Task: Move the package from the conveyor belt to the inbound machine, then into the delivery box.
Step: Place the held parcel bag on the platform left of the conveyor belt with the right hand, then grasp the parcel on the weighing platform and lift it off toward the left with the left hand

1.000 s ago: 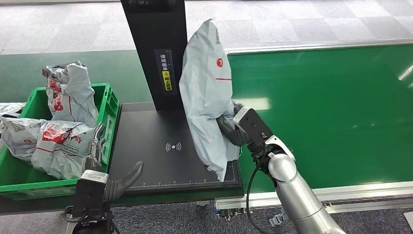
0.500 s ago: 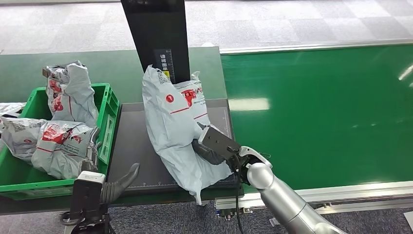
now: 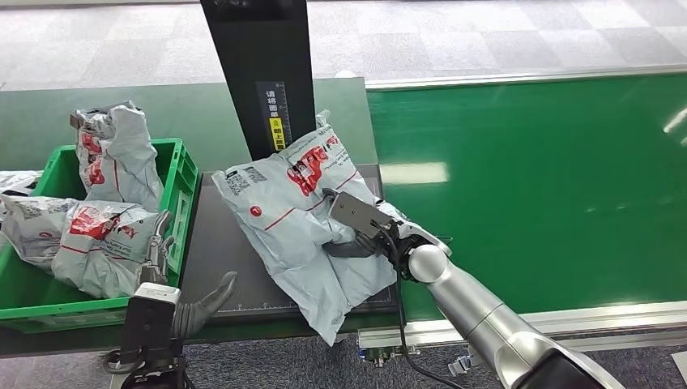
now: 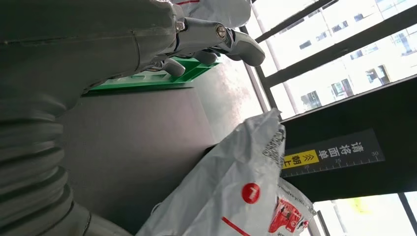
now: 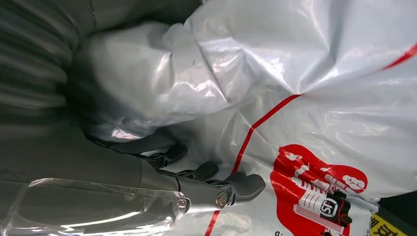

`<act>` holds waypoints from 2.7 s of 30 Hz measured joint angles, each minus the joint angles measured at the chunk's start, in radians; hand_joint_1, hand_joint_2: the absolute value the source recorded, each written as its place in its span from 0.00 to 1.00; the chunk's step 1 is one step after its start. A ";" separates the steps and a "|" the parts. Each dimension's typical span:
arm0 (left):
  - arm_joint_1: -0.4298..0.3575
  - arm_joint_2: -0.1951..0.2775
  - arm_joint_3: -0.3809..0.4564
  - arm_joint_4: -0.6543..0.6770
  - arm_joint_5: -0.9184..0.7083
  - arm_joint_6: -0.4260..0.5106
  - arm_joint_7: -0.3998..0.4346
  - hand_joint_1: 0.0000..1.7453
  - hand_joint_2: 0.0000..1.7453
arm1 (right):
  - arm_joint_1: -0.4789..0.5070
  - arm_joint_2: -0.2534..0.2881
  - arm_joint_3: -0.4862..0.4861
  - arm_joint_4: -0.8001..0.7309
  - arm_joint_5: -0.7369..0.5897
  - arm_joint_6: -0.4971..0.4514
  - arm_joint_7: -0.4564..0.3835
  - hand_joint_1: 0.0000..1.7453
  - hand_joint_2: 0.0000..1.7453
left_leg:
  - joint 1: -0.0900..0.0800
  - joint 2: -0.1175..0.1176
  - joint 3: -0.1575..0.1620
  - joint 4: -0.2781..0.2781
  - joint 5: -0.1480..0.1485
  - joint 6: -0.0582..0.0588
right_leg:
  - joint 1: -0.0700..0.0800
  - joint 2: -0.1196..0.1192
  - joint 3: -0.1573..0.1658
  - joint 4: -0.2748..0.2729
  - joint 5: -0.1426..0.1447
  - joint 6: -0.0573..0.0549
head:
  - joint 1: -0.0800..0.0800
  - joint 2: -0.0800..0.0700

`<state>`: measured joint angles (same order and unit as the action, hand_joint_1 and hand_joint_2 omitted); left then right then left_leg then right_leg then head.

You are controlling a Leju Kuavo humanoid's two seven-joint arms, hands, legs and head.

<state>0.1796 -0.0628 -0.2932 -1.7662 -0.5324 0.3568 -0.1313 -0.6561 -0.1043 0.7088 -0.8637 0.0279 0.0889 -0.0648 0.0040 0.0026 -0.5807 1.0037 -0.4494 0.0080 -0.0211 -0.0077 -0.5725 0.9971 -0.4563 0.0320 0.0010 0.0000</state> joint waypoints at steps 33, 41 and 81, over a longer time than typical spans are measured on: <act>-0.049 0.009 -0.002 0.000 -0.054 0.001 -0.050 0.00 1.00 | 0.384 0.009 -0.336 -0.570 -0.269 -0.155 -0.365 0.00 1.00 | 0.000 0.000 0.000 0.000 -0.001 -0.001 | 0.000 0.000 -0.001 0.000 0.000 0.000 | 0.000 0.000; -0.107 0.016 -0.132 0.065 -0.214 -0.196 -0.002 0.00 1.00 | 0.512 0.061 -0.421 -0.685 -0.275 -0.090 -0.383 0.00 1.00 | 0.000 0.000 -0.001 0.000 -0.001 -0.001 | 0.000 0.000 -0.002 0.000 -0.001 -0.001 | 0.000 0.000; -0.404 0.019 -0.481 0.732 -0.225 -0.266 -0.010 0.60 1.00 | 0.463 0.130 -0.473 -0.694 -0.325 0.016 -0.356 0.00 1.00 | 0.000 0.000 0.001 0.000 -0.001 -0.001 | 0.000 0.001 0.001 0.000 0.000 -0.001 | 0.000 0.000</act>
<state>-0.2246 -0.0442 -0.7744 -1.0345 -0.7569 0.0904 -0.1413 -0.1934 0.0252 0.2358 -1.5581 -0.2968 0.1053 -0.4211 0.0038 0.0030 -0.5795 1.0036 -0.4501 0.0069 -0.0214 -0.0071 -0.5719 0.9971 -0.4565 0.0314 0.0011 0.0000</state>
